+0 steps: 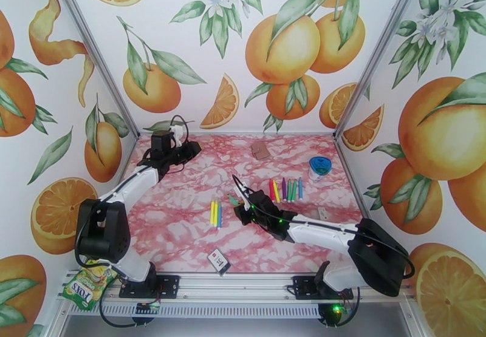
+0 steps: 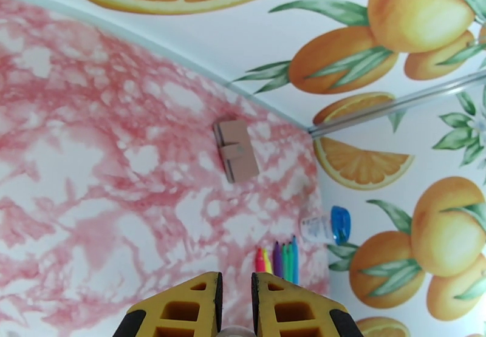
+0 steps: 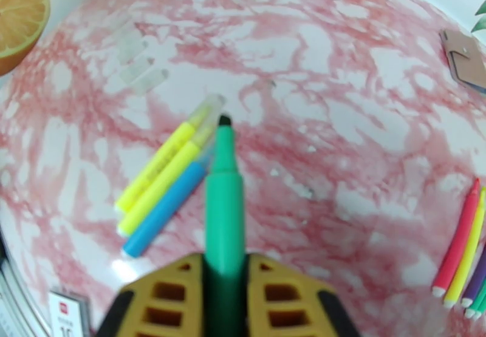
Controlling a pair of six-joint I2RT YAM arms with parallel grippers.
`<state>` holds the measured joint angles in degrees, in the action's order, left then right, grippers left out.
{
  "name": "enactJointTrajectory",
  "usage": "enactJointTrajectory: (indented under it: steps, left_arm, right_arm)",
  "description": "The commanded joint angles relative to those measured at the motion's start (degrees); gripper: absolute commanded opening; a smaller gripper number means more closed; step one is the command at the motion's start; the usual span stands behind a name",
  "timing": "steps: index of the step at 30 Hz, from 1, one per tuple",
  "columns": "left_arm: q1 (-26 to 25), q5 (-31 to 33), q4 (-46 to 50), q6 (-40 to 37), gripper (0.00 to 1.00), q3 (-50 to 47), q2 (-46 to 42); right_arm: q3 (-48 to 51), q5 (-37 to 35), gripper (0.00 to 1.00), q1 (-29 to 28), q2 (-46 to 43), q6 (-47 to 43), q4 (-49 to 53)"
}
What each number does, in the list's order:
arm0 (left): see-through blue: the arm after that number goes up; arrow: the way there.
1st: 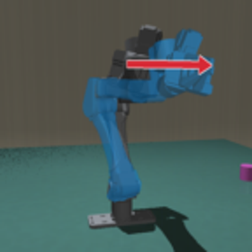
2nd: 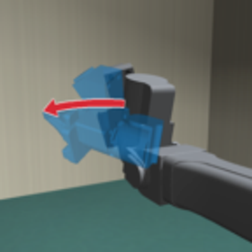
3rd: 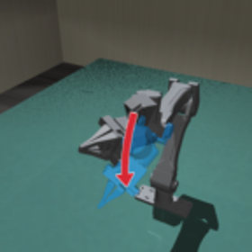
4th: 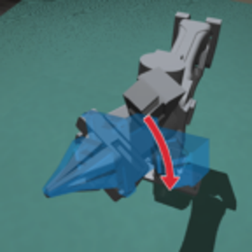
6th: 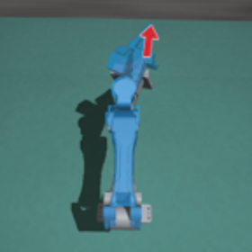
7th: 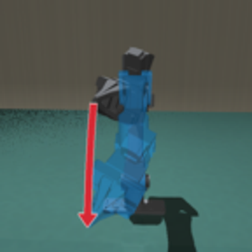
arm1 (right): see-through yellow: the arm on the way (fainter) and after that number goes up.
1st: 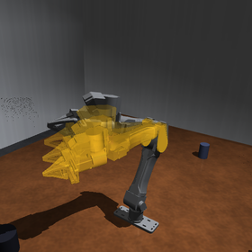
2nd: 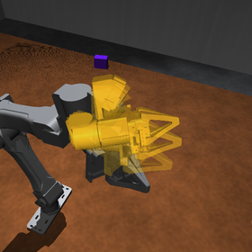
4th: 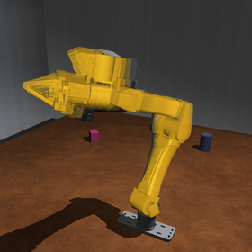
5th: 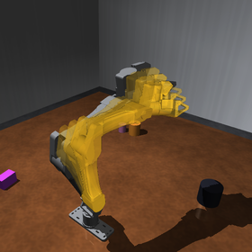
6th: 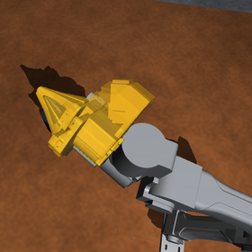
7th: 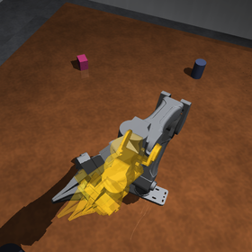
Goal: Open the pen caps
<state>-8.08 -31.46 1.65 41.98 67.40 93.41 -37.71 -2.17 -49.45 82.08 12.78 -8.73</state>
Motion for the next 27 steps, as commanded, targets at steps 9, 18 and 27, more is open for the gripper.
enactJointTrajectory:
  steps: [9, 18, 27]
  left_arm:
    - [-0.01, 0.13, 15.56, -15.14, 0.00, 4.18, -2.48]
    - [-0.59, 2.39, 28.44, -25.13, 0.00, 3.66, -5.01]
    - [-4.07, 12.30, 40.58, -32.62, 0.00, 4.50, -5.13]
  right_arm:
    - [1.40, -2.21, 0.03, 2.02, -4.72, 2.19, -2.71]
    - [1.15, -6.61, 0.05, 4.54, -6.41, 4.25, -1.96]
    - [0.54, -12.22, 0.05, 6.88, -6.13, 7.44, -0.46]
